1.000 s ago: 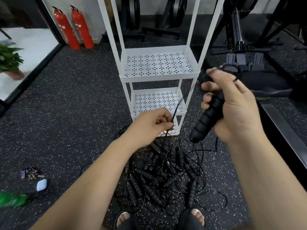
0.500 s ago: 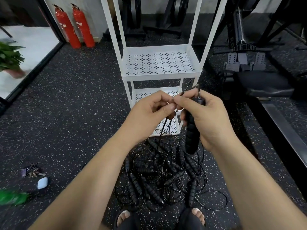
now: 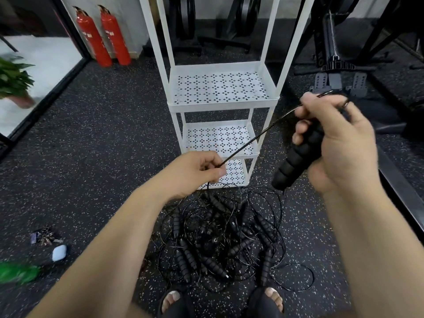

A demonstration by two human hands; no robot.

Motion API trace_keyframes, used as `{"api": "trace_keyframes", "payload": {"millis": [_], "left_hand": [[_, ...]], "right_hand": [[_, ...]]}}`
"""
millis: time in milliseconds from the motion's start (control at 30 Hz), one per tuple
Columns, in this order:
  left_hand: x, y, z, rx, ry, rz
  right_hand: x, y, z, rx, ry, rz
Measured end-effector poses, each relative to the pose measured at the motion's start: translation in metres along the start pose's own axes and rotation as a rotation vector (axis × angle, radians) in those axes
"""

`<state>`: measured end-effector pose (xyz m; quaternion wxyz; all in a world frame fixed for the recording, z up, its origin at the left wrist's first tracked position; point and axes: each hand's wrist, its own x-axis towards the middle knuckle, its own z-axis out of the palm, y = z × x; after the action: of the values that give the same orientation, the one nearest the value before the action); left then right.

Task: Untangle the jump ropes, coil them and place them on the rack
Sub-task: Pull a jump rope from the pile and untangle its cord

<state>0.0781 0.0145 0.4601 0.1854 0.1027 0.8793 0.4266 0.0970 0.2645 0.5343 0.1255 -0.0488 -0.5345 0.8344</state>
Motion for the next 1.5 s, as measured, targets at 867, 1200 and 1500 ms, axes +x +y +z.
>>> {"api": "trace_keyframes", "payload": {"millis": [867, 1200, 1500], "left_hand": [[-0.007, 0.035, 0.017, -0.091, 0.237, 0.276], [0.013, -0.002, 0.025, 0.032, 0.138, 0.105], [0.014, -0.007, 0.02, 0.092, 0.105, 0.054]], "right_hand": [[-0.013, 0.04, 0.014, -0.367, -0.211, 0.126], [-0.015, 0.017, 0.014, -0.202, -0.144, -0.028], [-0.003, -0.004, 0.0, -0.035, -0.021, -0.12]]}}
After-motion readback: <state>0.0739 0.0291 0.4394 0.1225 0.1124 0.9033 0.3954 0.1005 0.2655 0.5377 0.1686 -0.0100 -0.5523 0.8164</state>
